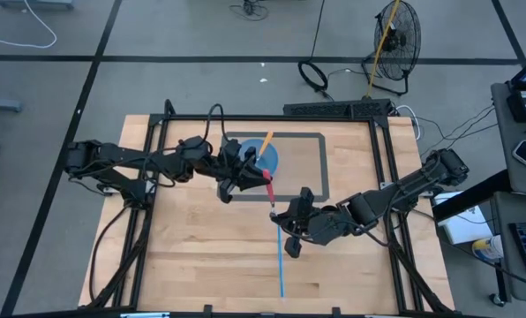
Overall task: Pick & Place Utensil
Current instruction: Put the pink fork into the bowl, then put the black cup on the right side of the blue bowl
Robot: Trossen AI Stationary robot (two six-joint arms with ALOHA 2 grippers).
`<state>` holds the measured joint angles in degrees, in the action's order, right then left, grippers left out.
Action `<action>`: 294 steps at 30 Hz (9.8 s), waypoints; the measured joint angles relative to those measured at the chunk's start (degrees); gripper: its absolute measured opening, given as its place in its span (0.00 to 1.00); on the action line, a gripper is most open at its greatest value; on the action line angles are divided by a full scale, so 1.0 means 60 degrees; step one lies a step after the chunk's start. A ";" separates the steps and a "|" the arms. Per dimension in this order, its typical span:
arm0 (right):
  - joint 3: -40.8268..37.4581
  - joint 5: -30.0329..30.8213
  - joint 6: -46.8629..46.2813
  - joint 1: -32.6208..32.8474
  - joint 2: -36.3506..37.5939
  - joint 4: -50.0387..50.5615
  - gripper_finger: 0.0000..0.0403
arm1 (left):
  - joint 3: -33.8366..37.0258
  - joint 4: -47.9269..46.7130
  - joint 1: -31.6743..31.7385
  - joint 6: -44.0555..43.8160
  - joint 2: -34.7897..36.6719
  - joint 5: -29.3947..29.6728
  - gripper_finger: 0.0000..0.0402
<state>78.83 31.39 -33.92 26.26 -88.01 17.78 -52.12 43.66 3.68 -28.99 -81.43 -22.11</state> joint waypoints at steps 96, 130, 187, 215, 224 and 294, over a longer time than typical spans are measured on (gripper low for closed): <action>0.0004 0.0052 -0.0334 -0.0011 0.0004 -0.0076 0.15 | -0.0007 0.0034 -0.0084 0.0490 -0.0009 0.0164 0.11; 0.0011 0.0484 -0.2666 0.0011 0.0007 0.2988 0.70 | -0.0007 -0.0143 0.1590 0.0632 -0.0011 0.0775 0.09; 0.0004 0.1269 -0.1230 0.0266 0.2929 0.4099 0.69 | 0.0000 -0.5581 0.3840 -0.0013 -0.1883 0.4179 0.09; 0.0004 0.1189 -0.1230 0.0266 0.2925 0.5339 0.69 | 0.0004 -0.4615 0.3771 -0.0040 -0.1550 0.2631 0.38; 0.0004 0.0625 -0.1228 0.0263 0.3018 0.6803 0.69 | 0.0000 -0.4583 0.3139 0.0533 -0.0047 0.1854 0.38; -0.5676 -0.4483 -0.1432 -0.2116 0.4772 0.4077 0.17 | -0.0004 -0.5319 -0.1282 0.1057 0.2401 0.2536 0.38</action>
<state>44.77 4.49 -42.51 13.56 -59.37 42.24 -52.14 11.75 -4.01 -22.65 -67.02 -6.90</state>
